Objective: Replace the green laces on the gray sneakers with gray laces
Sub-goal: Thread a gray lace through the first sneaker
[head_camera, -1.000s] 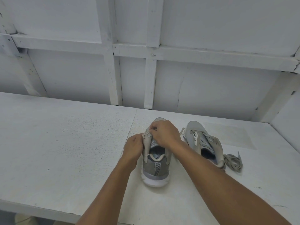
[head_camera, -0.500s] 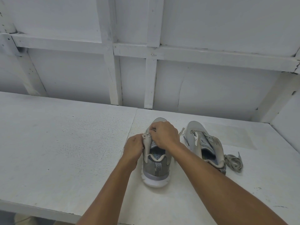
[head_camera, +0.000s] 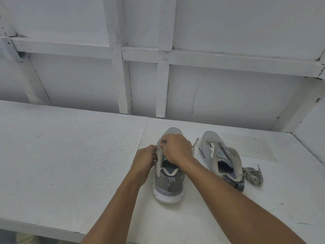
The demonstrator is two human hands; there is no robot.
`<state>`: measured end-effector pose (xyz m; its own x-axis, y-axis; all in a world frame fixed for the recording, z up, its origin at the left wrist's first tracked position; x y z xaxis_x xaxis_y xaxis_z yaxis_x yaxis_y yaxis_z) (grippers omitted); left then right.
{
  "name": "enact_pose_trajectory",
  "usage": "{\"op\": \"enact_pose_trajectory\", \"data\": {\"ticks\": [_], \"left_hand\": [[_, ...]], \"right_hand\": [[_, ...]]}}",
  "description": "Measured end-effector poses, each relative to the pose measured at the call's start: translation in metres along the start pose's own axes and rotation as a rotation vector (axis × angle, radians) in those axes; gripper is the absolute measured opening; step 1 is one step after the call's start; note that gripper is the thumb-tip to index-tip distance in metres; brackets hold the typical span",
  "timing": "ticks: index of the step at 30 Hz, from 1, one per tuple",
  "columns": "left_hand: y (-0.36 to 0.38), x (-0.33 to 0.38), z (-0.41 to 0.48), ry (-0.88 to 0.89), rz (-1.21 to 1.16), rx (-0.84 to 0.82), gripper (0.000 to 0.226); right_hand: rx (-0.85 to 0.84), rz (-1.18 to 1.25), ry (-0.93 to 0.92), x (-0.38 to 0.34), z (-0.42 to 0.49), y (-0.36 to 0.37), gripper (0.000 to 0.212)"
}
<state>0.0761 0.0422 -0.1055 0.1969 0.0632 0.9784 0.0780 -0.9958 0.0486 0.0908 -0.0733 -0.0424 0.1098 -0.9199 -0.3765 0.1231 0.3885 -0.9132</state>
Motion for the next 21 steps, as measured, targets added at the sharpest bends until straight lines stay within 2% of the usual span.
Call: {"op": "enact_pose_trajectory", "data": {"ticks": [6,11,16,18,21], "left_hand": [[-0.001,-0.002,0.001,-0.038,-0.169,-0.047,0.032],[0.0,0.003,0.009,-0.084,-0.165,-0.088,0.015],[-0.014,0.013,0.028,-0.043,-0.231,-0.027,0.011],[-0.031,0.022,0.038,-0.04,-0.424,0.049,0.017],[-0.075,0.054,0.054,-0.007,-0.955,0.184,0.025]], "right_hand": [[0.0,-0.012,-0.003,-0.002,-0.001,0.001,0.019],[-0.017,-0.05,-0.018,-0.003,0.0,-0.001,0.019],[-0.007,-0.039,-0.069,0.004,-0.006,-0.01,0.025],[0.023,-0.04,-0.081,0.014,-0.012,-0.013,0.035],[0.067,-0.012,-0.021,0.034,-0.018,-0.018,0.046]]}}
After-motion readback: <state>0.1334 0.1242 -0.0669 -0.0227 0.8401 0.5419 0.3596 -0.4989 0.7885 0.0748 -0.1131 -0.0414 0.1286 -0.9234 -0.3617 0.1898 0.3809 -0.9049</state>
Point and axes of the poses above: each hand's wrist, its own z-axis towards the middle knuckle, its own y-axis out of the palm, x = y × z, the point moved 3 cm from there along z, towards the middle knuckle, and after that the axes turned 3 degrees about y, right-handed, at the moved point
